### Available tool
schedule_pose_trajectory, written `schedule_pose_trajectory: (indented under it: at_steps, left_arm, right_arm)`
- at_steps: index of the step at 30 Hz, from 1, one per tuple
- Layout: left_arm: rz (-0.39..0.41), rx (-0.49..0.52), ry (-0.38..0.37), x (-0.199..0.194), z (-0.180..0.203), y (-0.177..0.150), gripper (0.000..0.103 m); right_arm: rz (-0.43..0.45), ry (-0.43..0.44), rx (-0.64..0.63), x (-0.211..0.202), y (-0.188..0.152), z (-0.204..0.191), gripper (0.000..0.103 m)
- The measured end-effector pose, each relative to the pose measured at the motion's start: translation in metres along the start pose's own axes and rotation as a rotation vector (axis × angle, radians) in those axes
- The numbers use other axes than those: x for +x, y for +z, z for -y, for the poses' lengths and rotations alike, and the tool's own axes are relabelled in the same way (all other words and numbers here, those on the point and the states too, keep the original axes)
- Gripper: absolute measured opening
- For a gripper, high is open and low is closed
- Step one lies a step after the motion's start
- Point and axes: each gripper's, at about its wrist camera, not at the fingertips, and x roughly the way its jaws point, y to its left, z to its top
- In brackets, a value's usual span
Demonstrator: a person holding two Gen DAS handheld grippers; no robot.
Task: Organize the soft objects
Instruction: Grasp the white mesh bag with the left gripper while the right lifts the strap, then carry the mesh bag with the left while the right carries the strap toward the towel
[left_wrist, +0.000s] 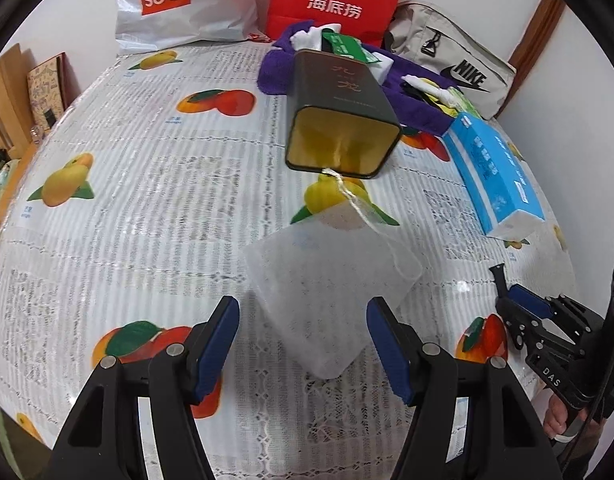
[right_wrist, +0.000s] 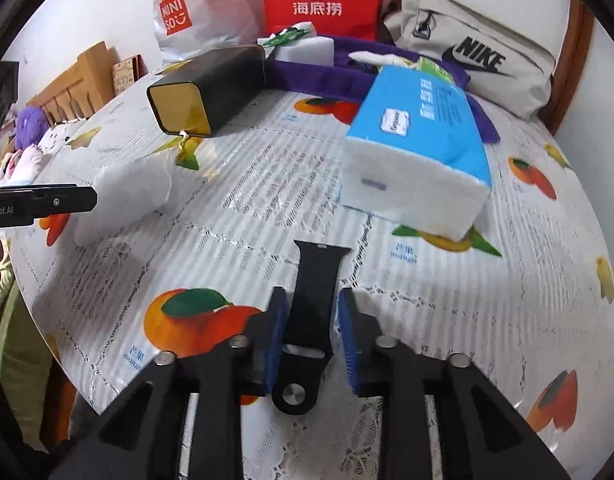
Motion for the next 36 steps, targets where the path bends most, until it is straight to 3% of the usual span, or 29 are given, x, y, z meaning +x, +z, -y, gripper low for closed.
schedule_pose_trajectory:
  at_steps: [2,5,7,13,17,20,22,27,36]
  left_arm:
    - [0.001,0.009,-0.022,0.002,0.003,0.000,0.065]
    - [0.005,0.037,-0.017,0.008,0.010,0.003,0.079]
    - [0.002,0.057,0.015,0.015,0.016,0.006,0.079]
    - [0.024,0.203,0.160,0.035,0.047,0.003,0.090]
    - [0.050,0.189,0.134,0.035,0.048,0.002,0.090]
    - [0.081,0.200,0.128,0.032,0.048,0.001,0.074]
    - [0.094,0.196,0.123,0.028,0.048,0.001,0.049]
    - [0.086,0.199,0.068,0.026,0.051,0.001,0.009]
    - [0.080,0.144,-0.046,0.009,0.051,0.000,0.008]
  right_arm:
    - [0.011,-0.008,0.000,0.001,0.000,-0.002,0.029]
    - [0.030,-0.019,-0.001,0.002,0.000,-0.004,0.028]
    - [0.039,-0.012,-0.008,0.003,0.001,-0.003,0.021]
    - [0.040,0.026,0.001,0.000,0.000,0.003,0.021]
    - [0.041,0.029,0.019,-0.005,0.000,0.011,0.021]
    - [0.047,0.024,0.033,-0.009,0.001,0.017,0.021]
    - [0.056,0.022,0.042,-0.013,0.001,0.020,0.021]
    - [0.065,0.023,0.043,-0.018,0.000,0.021,0.021]
    - [0.081,0.040,0.078,-0.029,-0.002,0.029,0.021]
